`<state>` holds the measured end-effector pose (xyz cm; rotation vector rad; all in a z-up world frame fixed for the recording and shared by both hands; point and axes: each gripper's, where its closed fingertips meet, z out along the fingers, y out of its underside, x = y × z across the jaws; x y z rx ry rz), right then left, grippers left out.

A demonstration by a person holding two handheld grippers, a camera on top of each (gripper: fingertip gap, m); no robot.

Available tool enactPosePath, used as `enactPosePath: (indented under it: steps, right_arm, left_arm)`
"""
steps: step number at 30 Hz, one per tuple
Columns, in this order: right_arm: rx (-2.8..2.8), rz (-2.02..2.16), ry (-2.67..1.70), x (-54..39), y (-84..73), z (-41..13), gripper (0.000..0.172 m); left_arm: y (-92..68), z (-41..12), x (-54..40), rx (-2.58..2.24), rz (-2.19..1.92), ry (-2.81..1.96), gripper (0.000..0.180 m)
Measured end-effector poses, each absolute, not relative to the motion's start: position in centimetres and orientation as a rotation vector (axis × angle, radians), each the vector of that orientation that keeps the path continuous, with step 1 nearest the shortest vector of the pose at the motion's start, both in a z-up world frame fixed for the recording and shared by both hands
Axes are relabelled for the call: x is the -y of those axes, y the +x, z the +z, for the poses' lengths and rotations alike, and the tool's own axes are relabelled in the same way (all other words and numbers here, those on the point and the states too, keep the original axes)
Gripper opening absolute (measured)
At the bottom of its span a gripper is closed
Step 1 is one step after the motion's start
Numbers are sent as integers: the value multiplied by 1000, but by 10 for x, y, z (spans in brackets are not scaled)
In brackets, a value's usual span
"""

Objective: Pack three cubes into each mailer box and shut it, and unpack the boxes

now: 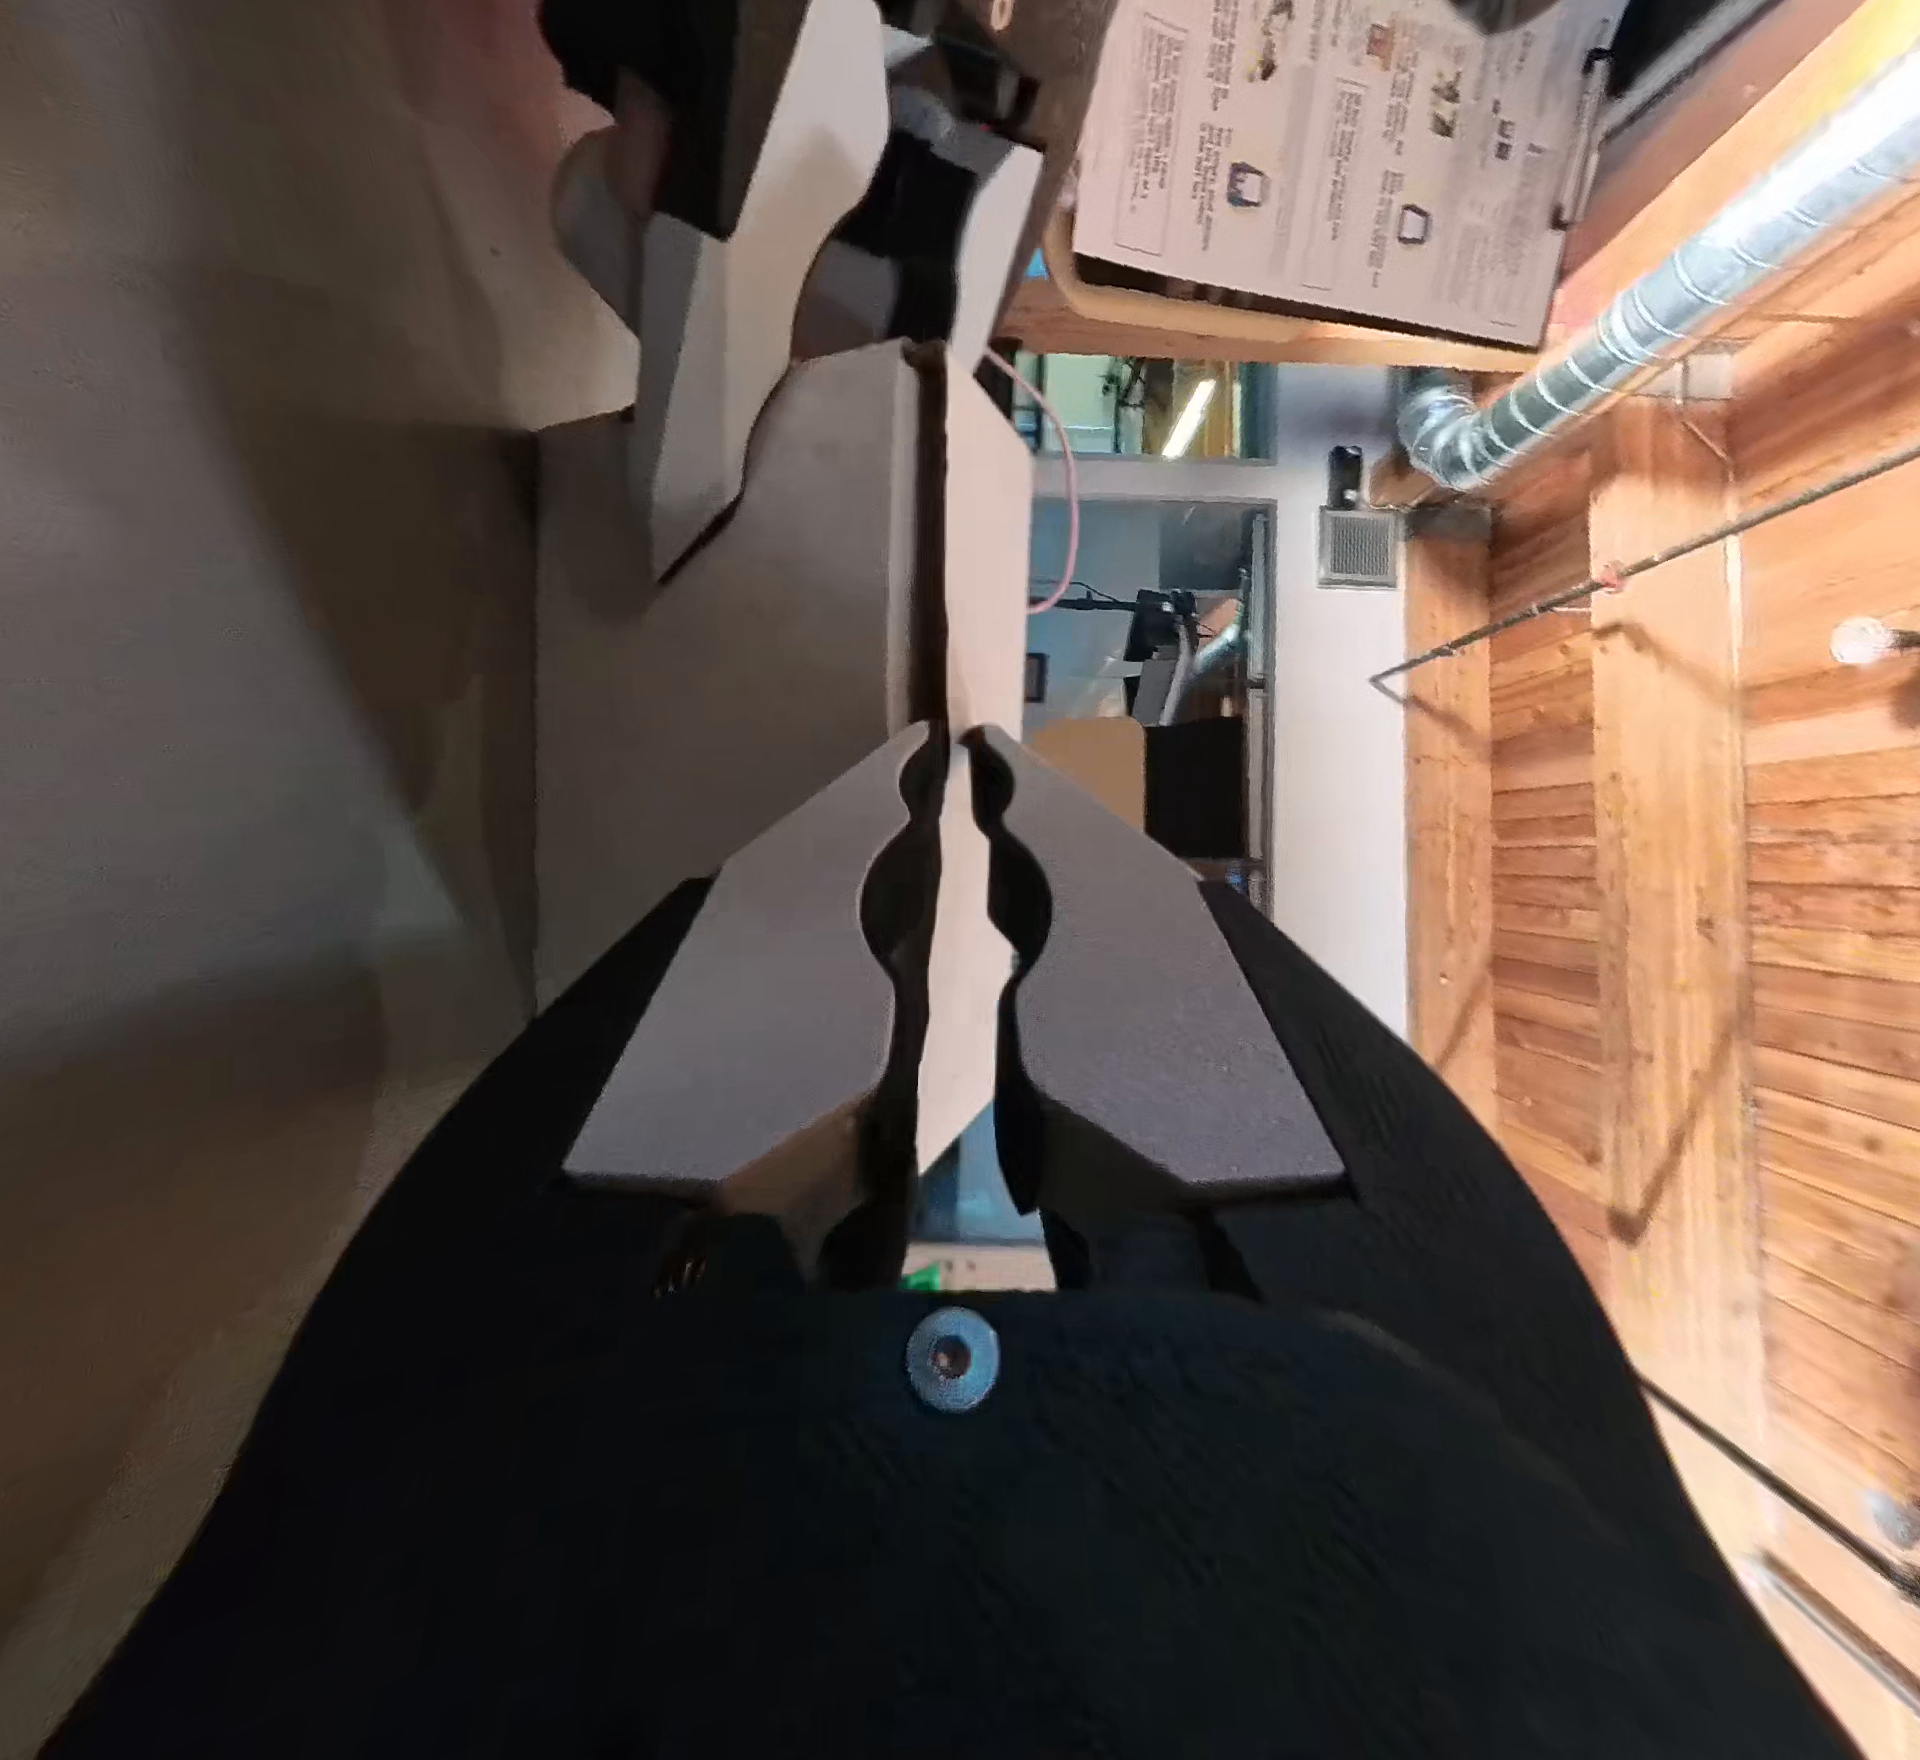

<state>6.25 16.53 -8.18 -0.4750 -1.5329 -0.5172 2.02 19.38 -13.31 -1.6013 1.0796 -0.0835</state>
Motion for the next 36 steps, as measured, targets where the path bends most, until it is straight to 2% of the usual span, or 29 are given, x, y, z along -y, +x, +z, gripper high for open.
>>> enactPosePath:
  steps: [4,9,15,24,27,30,31,33,36]
  right_arm:
    - [1527,-506,-553,-167,62,-80,1]
    - [1425,-386,-607,-159,64,-57,0]
    - [1337,-350,-614,-158,70,-43,5]
    - [1366,-334,-673,-167,70,-54,4]
    - [1381,-371,-685,-173,71,-59,0]
    - [1352,-360,-713,-176,75,-55,0]
    - [1346,-361,-721,-177,76,-54,0]
    - [1343,-368,-724,-178,77,-53,0]
    - [1357,-381,-716,-177,75,-55,0]
  left_arm:
    - [18,-133,-195,-1095,-41,-1577,65]
    - [11,-133,-199,-1192,207,-1454,65]
    - [10,-126,-197,-1269,382,-1267,65]
    - [-3,-132,-200,-1356,614,-1176,65]
    - [-2,-135,-196,-1331,506,-1238,81]
    - [2,-134,-189,-1299,354,-1304,118]
    - [6,-131,-185,-1290,286,-1310,123]
    - [16,-120,-174,-1269,169,-1261,126]
    - [28,-87,-154,-1195,36,-1129,116]
